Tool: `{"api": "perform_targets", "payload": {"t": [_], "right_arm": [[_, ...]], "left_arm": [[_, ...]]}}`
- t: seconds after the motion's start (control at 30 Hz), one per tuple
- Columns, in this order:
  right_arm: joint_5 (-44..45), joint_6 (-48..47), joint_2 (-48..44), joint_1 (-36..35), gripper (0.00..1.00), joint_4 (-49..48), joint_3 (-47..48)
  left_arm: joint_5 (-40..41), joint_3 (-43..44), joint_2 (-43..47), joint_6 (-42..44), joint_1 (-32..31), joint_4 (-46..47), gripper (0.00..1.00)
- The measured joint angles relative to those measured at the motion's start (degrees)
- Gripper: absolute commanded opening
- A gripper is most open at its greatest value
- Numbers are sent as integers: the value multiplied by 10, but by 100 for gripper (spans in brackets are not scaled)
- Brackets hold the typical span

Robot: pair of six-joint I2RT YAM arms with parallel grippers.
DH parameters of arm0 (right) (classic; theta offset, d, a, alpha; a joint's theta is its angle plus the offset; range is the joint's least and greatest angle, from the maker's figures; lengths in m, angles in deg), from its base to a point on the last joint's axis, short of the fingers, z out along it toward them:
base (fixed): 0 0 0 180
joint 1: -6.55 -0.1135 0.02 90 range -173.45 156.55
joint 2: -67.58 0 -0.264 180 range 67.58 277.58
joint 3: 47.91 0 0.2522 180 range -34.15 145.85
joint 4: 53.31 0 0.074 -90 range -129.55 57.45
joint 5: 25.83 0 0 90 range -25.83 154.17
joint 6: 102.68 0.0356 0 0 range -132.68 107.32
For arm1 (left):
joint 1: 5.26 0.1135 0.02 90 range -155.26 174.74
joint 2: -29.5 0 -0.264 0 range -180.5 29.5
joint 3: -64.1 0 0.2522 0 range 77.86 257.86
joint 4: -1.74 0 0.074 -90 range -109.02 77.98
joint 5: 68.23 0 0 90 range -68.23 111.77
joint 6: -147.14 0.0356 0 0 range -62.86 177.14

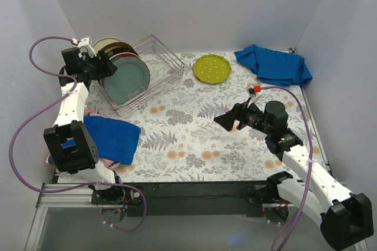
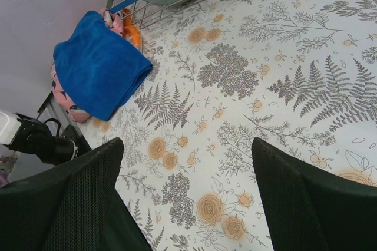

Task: Unload the plates from the dish rack

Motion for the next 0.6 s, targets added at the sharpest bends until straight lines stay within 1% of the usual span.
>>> {"api": "perform_targets", "payload": {"t": [0.37, 0.6], "right_arm": [[-5, 4, 0, 0, 94, -6, -1], [-6, 5, 0, 0, 94, -9, -3]], "left_arm": [[-9, -19, -4, 15, 2, 20, 52], [-16, -34, 11, 33, -3, 30, 48]]}}
